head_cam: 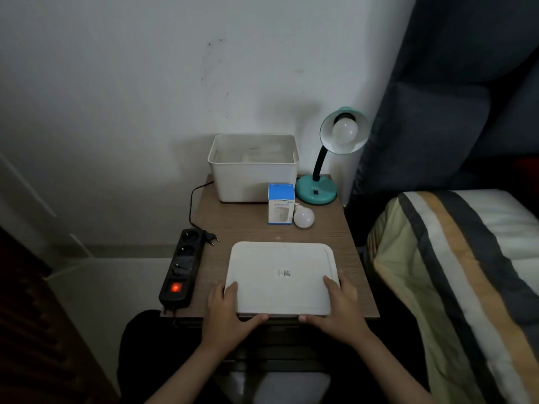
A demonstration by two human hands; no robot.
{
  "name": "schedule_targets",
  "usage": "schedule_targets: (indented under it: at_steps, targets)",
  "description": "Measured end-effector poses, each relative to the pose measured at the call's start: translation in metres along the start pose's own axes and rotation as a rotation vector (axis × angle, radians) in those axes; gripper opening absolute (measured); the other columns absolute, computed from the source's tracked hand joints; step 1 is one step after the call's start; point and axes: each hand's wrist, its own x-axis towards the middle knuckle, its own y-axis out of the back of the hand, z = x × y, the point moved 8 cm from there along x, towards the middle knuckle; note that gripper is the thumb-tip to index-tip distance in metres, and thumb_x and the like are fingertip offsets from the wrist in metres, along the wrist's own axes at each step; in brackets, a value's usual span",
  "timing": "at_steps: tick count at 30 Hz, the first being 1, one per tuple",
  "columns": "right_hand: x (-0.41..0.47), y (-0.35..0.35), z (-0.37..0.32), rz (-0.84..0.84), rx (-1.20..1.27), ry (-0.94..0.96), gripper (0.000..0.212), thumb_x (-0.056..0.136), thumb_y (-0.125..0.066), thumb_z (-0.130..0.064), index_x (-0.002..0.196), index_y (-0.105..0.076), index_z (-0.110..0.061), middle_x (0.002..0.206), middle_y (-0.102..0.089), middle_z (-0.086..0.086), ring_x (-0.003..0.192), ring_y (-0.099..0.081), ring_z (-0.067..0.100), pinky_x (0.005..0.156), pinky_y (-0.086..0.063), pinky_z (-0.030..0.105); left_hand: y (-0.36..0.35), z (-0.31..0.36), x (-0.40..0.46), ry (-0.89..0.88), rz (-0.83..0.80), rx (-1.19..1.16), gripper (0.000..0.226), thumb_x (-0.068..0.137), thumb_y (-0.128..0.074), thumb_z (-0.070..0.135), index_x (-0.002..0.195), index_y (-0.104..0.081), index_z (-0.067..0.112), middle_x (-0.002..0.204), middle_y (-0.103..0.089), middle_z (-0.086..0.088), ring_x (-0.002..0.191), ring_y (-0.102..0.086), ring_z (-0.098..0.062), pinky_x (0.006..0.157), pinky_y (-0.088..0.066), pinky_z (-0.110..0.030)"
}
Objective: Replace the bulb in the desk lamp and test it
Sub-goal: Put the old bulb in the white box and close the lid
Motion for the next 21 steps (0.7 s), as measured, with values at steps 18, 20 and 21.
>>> schedule_targets:
  at_steps: [18, 20, 21]
  targets:
    - [0.174, 0.036, -0.053, 0.246, 0.011, 0.076, 0.062, 0.075, -0.065, -0.029, 0.133, -0.045, -0.030, 0.112, -0.052, 0.010, 0.107, -0.049, 0.030, 0.088, -0.046, 0.038, 0.084, 0.056, 0.222, 0.007, 0.263, -0.110, 0.100, 0.070, -0.064, 0.063, 0.141, -0.019, 0.010, 0.154, -0.013, -0.016, 0.141, -0.016, -0.034, 0.113, -0.026, -0.049]
    - [0.181, 0.031, -0.046, 0.262, 0.014, 0.042, 0.058, 0.074, -0.066, -0.032, 0.129, -0.047, -0.031, 0.109, -0.049, 0.007, 0.102, -0.051, 0.029, 0.082, -0.048, 0.038, 0.090, 0.056, 0.241, 0.042, 0.298, -0.120, 0.102, 0.072, -0.064, 0.061, 0.143, -0.014, 0.007, 0.153, -0.012, -0.019, 0.141, -0.015, -0.035, 0.114, -0.024, -0.048]
    - [0.183, 0.031, -0.043, 0.280, 0.042, 0.014, 0.054, 0.075, -0.067, -0.033, 0.125, -0.048, -0.029, 0.108, -0.049, 0.006, 0.100, -0.052, 0.028, 0.079, -0.049, 0.037, 0.092, 0.057, 0.250, 0.054, 0.312, -0.136, 0.103, 0.073, -0.064, 0.060, 0.144, -0.012, 0.006, 0.154, -0.011, -0.020, 0.142, -0.013, -0.036, 0.114, -0.022, -0.048]
